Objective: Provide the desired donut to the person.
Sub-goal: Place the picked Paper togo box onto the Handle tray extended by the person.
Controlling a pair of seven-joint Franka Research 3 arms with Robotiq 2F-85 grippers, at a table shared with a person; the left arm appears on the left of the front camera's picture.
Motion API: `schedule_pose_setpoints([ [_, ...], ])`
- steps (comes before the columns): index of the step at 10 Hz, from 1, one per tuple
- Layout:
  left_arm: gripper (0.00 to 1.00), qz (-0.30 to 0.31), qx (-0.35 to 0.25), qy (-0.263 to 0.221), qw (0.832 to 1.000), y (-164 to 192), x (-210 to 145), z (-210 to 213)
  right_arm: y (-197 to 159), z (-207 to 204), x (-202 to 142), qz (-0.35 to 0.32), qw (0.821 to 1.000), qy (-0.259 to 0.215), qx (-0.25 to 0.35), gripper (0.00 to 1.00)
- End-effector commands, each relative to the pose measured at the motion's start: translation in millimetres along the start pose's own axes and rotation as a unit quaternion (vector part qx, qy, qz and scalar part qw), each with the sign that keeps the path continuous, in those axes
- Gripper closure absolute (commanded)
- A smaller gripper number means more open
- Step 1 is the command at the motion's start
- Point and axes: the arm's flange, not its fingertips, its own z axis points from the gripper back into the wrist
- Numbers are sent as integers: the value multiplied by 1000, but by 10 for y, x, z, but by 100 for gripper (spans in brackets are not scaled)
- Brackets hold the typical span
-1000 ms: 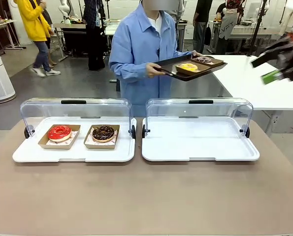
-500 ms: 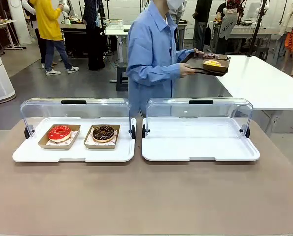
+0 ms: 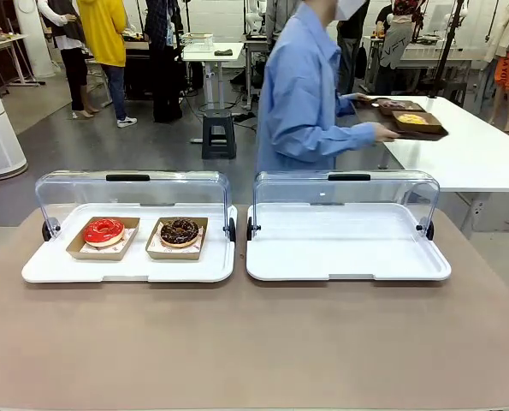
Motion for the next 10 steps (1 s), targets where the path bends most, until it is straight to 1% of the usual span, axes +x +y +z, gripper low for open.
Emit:
schedule_pose_setpoints([
  [1, 0, -2, -1, -1, 1000, -22, 16, 7, 51, -24, -41, -1, 1000, -7, -6, 0],
  [10, 0, -2, -1, -1, 1000, -22, 16, 7, 51, -24, -41, -1, 1000, -7, -6, 0],
])
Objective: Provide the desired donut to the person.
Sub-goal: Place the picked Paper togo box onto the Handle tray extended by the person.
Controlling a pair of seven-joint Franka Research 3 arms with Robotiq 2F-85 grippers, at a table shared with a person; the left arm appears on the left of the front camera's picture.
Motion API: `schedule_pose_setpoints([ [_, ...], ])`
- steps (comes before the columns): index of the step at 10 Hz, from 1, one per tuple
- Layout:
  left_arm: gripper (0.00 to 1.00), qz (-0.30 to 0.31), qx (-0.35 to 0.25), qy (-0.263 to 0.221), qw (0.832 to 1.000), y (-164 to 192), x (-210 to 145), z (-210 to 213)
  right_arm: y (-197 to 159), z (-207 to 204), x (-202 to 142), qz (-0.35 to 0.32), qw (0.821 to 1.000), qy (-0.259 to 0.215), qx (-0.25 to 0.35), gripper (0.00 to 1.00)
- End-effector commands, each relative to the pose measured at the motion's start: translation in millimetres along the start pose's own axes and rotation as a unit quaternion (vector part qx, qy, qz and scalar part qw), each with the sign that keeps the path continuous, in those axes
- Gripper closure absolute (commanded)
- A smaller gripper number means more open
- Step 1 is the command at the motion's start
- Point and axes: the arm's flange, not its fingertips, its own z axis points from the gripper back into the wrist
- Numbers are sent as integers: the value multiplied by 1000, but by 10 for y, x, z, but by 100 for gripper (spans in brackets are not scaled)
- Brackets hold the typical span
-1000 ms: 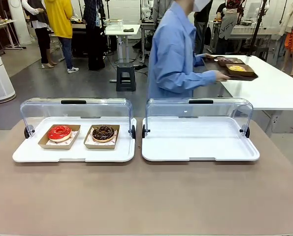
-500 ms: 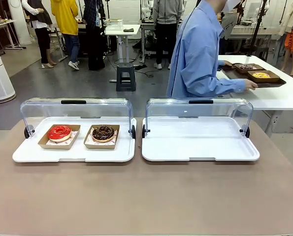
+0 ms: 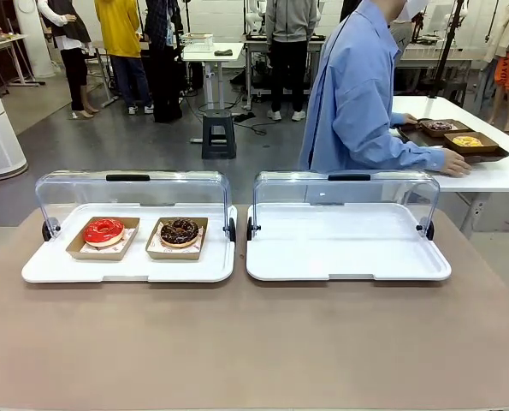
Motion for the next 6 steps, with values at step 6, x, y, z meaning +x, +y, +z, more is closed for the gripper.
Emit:
schedule_pose_setpoints([
  [6, 0, -2, -1, -1, 1000, -22, 16, 7, 30, -27, -19, 4, 1000, -8, -3, 0],
])
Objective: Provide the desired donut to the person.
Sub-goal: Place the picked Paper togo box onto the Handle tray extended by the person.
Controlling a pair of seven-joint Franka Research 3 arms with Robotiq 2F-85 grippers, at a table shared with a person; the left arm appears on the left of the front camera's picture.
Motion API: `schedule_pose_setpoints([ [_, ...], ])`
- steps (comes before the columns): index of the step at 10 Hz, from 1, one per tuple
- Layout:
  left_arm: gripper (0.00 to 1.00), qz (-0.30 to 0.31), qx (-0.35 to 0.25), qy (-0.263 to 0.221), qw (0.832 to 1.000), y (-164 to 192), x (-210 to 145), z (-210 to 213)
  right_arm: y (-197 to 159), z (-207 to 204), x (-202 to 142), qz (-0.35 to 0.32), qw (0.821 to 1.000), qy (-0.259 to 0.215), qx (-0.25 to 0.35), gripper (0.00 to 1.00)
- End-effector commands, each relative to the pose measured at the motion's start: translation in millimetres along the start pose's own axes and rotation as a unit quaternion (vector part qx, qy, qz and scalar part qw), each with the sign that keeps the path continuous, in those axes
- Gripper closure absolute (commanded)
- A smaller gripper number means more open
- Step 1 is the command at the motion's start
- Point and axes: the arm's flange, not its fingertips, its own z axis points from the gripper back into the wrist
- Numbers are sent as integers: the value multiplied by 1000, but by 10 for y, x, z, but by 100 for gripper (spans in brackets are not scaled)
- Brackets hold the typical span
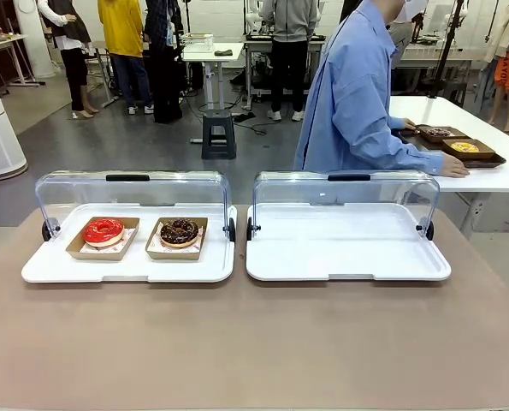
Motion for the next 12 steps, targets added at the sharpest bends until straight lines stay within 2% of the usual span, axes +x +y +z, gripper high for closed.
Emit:
schedule_pose_setpoints([
  [1, 0, -2, -1, -1, 1000, -22, 16, 7, 25, -36, -17, 4, 1000, -9, -2, 0],
  [12, 0, -2, -1, -1, 1000, -22, 16, 7, 25, -36, -17, 4, 1000, -9, -2, 0],
])
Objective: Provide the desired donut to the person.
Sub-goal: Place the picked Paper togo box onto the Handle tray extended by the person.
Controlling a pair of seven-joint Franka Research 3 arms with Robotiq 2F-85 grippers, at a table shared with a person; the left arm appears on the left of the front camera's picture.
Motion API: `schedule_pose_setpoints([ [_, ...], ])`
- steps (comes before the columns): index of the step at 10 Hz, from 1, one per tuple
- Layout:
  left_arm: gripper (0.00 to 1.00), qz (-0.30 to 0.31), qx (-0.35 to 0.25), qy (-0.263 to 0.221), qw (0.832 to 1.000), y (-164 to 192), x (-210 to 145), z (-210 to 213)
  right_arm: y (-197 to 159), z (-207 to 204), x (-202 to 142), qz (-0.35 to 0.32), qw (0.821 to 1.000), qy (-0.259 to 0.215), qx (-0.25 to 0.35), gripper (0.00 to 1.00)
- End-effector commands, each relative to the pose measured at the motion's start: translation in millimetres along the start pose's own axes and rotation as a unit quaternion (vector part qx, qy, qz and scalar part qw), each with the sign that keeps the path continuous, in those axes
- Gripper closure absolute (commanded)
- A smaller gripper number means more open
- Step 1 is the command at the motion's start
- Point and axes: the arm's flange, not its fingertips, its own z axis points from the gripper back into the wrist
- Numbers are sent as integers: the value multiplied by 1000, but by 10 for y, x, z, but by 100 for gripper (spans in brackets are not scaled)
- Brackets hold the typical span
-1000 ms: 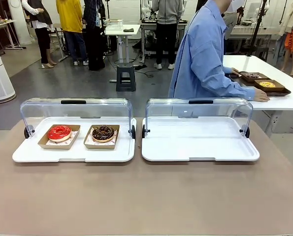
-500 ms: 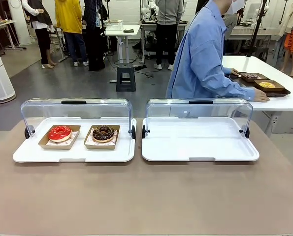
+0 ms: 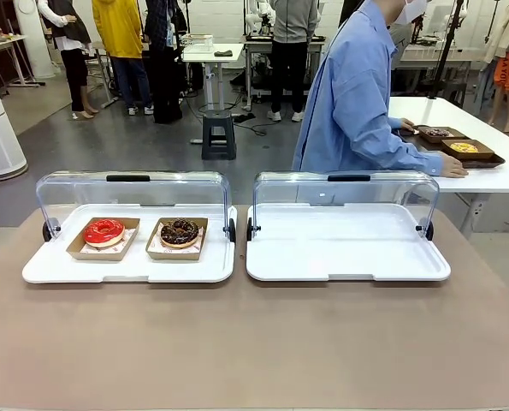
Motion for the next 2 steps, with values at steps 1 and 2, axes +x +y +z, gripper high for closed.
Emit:
schedule_pose_setpoints([
  [1, 0, -2, -1, -1, 1000, -22, 16, 7, 26, -35, -17, 4, 1000, -9, -2, 0],
  [2, 0, -2, -1, -1, 1000, -22, 16, 7, 26, -35, -17, 4, 1000, -9, -2, 0],
])
